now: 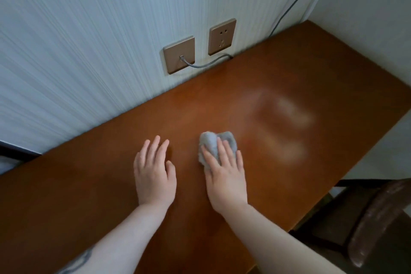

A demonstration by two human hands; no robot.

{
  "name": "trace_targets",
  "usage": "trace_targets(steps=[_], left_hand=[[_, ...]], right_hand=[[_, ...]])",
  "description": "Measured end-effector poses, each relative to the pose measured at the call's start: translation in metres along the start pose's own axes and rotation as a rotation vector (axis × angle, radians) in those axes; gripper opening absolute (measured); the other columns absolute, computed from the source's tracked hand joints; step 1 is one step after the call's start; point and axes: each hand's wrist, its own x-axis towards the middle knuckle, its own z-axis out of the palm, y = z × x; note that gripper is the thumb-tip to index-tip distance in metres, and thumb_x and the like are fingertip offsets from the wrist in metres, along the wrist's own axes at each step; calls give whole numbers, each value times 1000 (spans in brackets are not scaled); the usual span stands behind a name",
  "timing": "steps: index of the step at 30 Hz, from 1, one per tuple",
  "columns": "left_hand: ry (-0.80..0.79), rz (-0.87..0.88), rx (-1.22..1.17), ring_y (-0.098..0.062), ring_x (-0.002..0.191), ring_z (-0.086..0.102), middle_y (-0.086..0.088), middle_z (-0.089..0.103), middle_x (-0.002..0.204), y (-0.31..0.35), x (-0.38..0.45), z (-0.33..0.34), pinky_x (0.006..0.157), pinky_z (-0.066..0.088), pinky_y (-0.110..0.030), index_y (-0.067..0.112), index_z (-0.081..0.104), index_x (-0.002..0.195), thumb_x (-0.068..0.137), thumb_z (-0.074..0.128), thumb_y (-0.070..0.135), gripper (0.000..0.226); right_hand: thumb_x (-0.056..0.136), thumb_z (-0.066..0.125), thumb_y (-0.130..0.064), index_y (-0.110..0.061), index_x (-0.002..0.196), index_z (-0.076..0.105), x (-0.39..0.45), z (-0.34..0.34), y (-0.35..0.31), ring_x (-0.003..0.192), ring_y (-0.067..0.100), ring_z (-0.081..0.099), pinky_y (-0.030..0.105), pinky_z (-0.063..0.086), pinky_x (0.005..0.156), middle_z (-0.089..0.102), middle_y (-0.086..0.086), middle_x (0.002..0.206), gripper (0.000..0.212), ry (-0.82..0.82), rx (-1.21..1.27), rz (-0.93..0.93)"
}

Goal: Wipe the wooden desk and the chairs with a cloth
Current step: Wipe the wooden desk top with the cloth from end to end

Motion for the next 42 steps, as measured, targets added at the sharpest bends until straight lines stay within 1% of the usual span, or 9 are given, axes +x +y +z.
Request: trace_targets(steps=[3,6,13,17,21,24,29,37,42], left_hand=[[-25,-4,96,-26,144,26,-5,41,150,-18,4,3,116,20,-50,16,51,138,94,44,20,45],[-79,-40,159,-24,146,22,-2,36,153,-19,2,6,118,17,-50,18,45,143,94,30,32,53],[-122,-71,179,-25,147,17,-4,29,157,-21,5,10,118,14,-53,21,37,147,97,33,29,51],[-118,-84,178,-25,145,24,-4,36,153,-19,7,9,117,17,-55,17,43,144,89,25,33,60],[-133,-81,179,-25,145,24,-4,37,153,-21,7,8,117,18,-55,18,43,144,92,20,35,59],[-153,-86,189,-25,145,23,-3,36,153,-20,8,8,117,15,-54,20,42,145,92,12,40,64],[-142,-89,167,-22,146,21,-1,35,154,-19,7,7,118,10,-50,21,41,144,93,14,38,61],[-22,-192,37,-22,143,28,-4,42,149,-20,7,5,118,13,-52,14,50,138,93,21,32,56],[-57,-228,92,-21,144,26,-2,41,150,-21,7,6,118,11,-52,16,47,141,94,21,34,57]], right_hand=[[103,27,-40,-46,148,26,-39,-5,21,149,9,-5,36,-9,118,8,-8,162,46,-217,-67,-467],[102,28,-43,-46,147,29,-32,-23,74,149,9,2,33,-7,119,12,-9,161,45,-248,-143,-623],[103,33,-34,-38,151,26,60,-2,5,150,18,-3,39,-7,121,8,1,163,49,63,0,179],[99,33,-32,-38,147,34,9,13,-22,150,18,4,41,-3,121,17,0,162,48,-94,-49,-315],[100,33,-40,-46,148,26,-12,-18,57,149,11,5,35,-1,118,13,-8,161,49,-287,-173,-718],[99,30,-39,-45,146,29,28,-34,90,148,15,15,31,-2,119,16,-8,158,48,-189,-188,-489],[103,35,-33,-37,151,27,82,-7,6,150,17,-2,38,-7,120,9,0,163,49,72,24,191],[99,28,-43,-50,149,16,8,-20,41,149,8,0,34,-6,117,8,-12,162,52,-330,-155,-761],[101,23,-42,-45,150,21,97,-35,60,149,9,-5,29,-14,118,3,-10,162,49,-186,-126,-352]])
